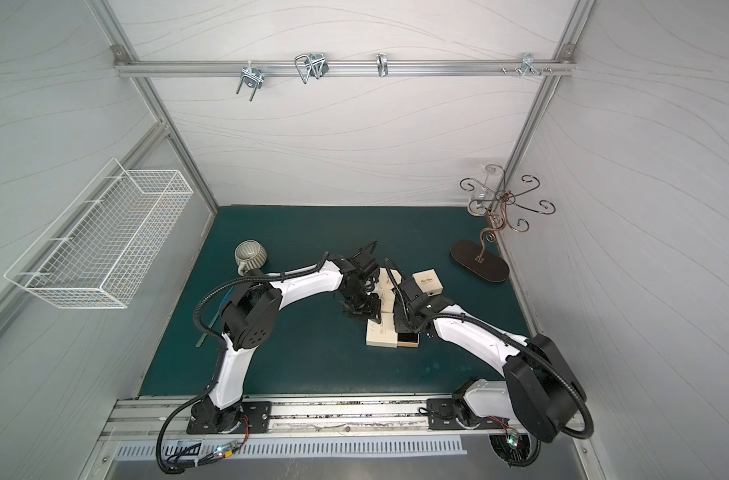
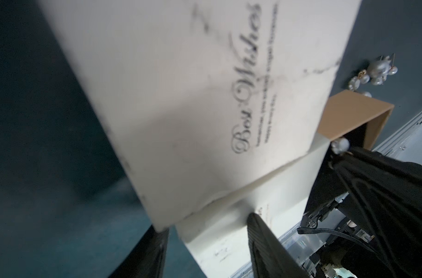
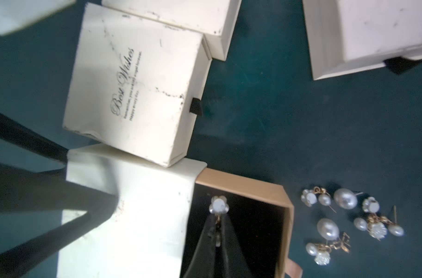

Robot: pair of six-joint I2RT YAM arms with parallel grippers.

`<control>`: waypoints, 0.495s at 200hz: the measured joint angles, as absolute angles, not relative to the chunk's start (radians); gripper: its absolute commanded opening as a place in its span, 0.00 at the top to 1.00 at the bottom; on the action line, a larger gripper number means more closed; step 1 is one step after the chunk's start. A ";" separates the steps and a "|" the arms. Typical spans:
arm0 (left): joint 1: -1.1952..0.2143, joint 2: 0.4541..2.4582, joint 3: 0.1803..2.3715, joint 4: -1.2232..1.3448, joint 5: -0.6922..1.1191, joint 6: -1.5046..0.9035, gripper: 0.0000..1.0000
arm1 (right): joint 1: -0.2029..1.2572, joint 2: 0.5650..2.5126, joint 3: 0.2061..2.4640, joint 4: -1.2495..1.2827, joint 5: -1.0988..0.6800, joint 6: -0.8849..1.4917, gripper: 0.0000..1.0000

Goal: Take out the earrings from the drawer-style jewelry box
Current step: Pick up the earring from the drawer, then place the earring at the center of the board.

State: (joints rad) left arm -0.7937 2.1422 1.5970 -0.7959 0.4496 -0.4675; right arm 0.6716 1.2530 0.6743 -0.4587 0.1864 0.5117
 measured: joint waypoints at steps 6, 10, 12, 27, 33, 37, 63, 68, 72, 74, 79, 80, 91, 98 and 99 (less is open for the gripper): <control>-0.794 2.142 1.597 -0.796 0.450 -0.467 0.45 | 0.670 1.237 0.670 -0.461 0.192 0.515 1.00; -0.794 2.142 1.597 -0.796 0.450 -0.467 0.45 | 0.668 1.226 0.667 -0.463 0.196 0.516 1.00; -0.794 2.142 1.597 -0.796 0.450 -0.467 0.45 | 0.667 1.221 0.665 -0.463 0.198 0.517 1.00; -0.794 2.142 1.597 -0.796 0.450 -0.467 0.45 | 0.649 1.182 0.653 -0.464 0.208 0.527 1.00; -0.794 2.142 1.597 -0.796 0.450 -0.467 0.45 | 0.638 1.166 0.647 -0.465 0.213 0.531 1.00; -0.794 2.142 1.597 -0.796 0.450 -0.467 0.45 | 0.630 1.154 0.643 -0.466 0.216 0.533 1.00; -0.794 2.142 1.597 -0.796 0.450 -0.467 0.45 | 0.551 1.074 0.607 -0.467 0.220 0.554 1.00; -0.794 2.142 1.597 -0.796 0.450 -0.467 0.45 | 0.538 1.063 0.602 -0.468 0.220 0.556 1.00; -0.794 2.142 1.597 -0.796 0.450 -0.467 0.45 | 0.528 1.055 0.598 -0.470 0.220 0.559 1.00; -0.794 2.142 1.597 -0.796 0.450 -0.467 0.45 | 0.522 1.052 0.595 -0.471 0.220 0.561 1.00; -0.794 2.143 1.597 -0.796 0.450 -0.467 0.45 | 0.511 1.045 0.591 -0.473 0.220 0.564 1.00; -0.794 2.143 1.597 -0.796 0.450 -0.467 0.45 | 0.509 1.044 0.590 -0.474 0.220 0.565 1.00; -0.794 2.143 1.597 -0.796 0.450 -0.467 0.45 | 0.487 1.035 0.581 -0.483 0.220 0.575 1.00; -0.794 2.143 1.597 -0.796 0.450 -0.467 0.45 | 0.471 1.032 0.577 -0.489 0.220 0.581 1.00; -0.794 2.143 1.597 -0.796 0.450 -0.467 0.45 | 0.470 1.031 0.576 -0.490 0.220 0.582 0.99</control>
State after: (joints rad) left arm -0.7937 2.1426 1.5970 -0.7959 0.4500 -0.4671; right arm 0.4698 1.0313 0.5762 -0.4900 0.2199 0.5816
